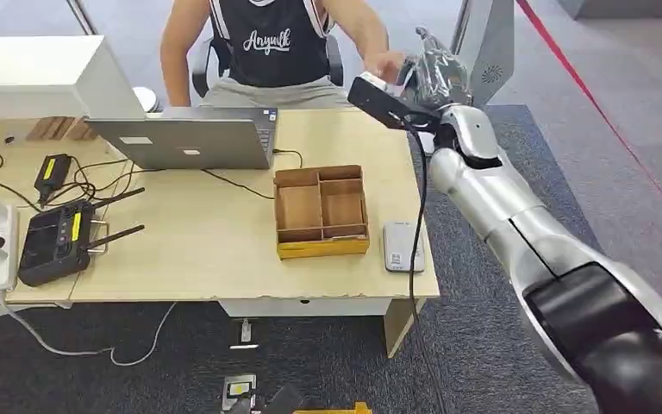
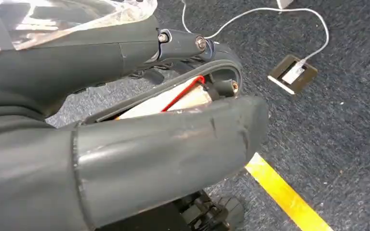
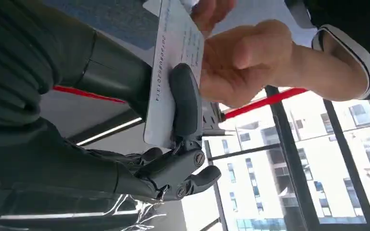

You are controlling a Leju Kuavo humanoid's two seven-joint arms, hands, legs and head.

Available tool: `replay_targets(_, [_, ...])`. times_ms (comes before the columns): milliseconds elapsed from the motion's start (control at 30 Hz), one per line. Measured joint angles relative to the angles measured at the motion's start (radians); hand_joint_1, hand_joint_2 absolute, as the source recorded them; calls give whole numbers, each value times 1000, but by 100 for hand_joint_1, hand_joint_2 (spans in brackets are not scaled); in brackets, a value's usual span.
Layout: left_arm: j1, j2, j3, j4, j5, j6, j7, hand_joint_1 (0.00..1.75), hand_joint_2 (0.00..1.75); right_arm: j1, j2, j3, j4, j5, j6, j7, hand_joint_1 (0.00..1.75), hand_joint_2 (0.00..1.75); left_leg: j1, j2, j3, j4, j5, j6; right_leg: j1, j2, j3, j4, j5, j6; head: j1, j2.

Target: Pass the card to the sensor for recognition and then transmit it.

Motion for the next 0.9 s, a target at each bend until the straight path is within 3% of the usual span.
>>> replay_targets(567, [0,6,0,0,-16,-18,3,0,0,-34,82,28,167,6,14,50,175,175,0,0,0,0,0,0,0,0,0,0,0,0,0,0])
replay_targets(600, [0,6,0,0,-16,-18,3,0,0,-34,85,30,173,6,13,51,66,175,0,0,0,0,0,0,0,0,0,0,0,0,0,0])
replay_targets(633, [0,6,0,0,-18,-18,3,0,0,-34,89,31,179,6,13,52,0,175,0,0,0,0,0,0,0,0,0,0,0,0,0,0])
replay_targets(833, [0,8,0,0,-24,-30,6,0,0,-33,103,42,210,10,6,53,0,175,0,0,0,0,0,0,0,0,-1,0,0,0,0,0])
replay_targets(867, [0,8,1,0,-26,-30,6,0,0,-33,104,43,214,2,4,50,0,0,0,0,0,0,0,0,0,0,0,0,0,0,0,0])
replay_targets(900, [0,8,1,0,-27,-30,7,0,0,-33,105,43,217,-6,5,47,0,0,0,0,0,0,0,0,0,0,-1,0,0,0,0,0])
